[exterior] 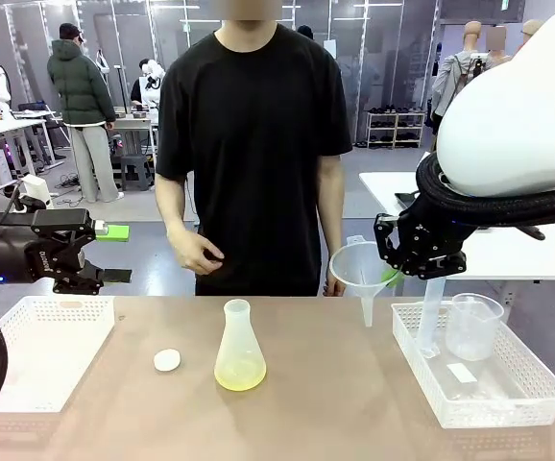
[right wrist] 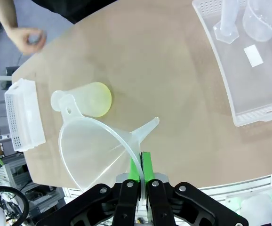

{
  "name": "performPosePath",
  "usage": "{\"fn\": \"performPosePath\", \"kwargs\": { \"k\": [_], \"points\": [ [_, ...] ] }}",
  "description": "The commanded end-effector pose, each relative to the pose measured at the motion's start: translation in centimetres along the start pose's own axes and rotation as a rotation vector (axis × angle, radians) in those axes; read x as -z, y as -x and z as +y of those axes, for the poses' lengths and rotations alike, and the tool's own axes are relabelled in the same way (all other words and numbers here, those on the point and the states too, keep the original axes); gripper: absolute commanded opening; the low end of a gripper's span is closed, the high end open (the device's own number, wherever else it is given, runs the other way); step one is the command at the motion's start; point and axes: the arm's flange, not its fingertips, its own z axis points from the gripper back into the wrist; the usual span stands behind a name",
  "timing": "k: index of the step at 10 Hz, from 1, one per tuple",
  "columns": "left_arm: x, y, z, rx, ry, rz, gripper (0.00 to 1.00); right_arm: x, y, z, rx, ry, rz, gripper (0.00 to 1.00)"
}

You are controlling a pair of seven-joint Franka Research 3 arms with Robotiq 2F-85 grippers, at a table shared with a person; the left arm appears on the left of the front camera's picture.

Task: Prepare the solutions needed for the experiment.
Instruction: Once the solution is in the Big flask , pick up the Plastic Funnel and place it back into the right Organizing basket.

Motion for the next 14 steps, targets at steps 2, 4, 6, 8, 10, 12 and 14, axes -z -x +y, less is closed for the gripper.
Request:
{"fn": "performPosePath", "kwargs": {
  "k": [2, 4, 6, 8, 10, 12, 14],
  "points": [
    [0.3, 0.0, -0.3, -0.020, 0.022, -0.017, 1.00, -0.3, -0.3, -0.3, -0.009, 0.007, -0.008, 0.00],
    [0.3, 0.0, -0.3, -0.020, 0.022, -0.017, 1.00, 0.7, -1.3, -2.0, 0.077, 0.074, -0.006, 0.03],
    [0.3, 0.0, -0.3, -0.020, 0.022, -0.017, 1.00, 1.1, -3.2, -6.6, 0.252, 0.187, 0.017, 0.03],
    [0.3, 0.0, -0.3, -0.020, 0.022, -0.017, 1.00, 1.6, -5.4, -10.8, 0.382, 0.246, 0.002, 0.03],
    [0.3, 0.0, -0.3, -0.020, 0.022, -0.017, 1.00, 2.1, -7.2, -13.8, 0.498, 0.280, 0.001, 0.03],
    [0.3, 0.0, -0.3, -0.020, 0.022, -0.017, 1.00, 2.8, -8.6, -15.3, 0.555, 0.331, 0.016, 0.03],
    [0.3, 0.0, -0.3, -0.020, 0.022, -0.017, 1.00, 4.2, -9.6, -15.7, 0.596, 0.388, 0.048, 0.03]
  ]
}}
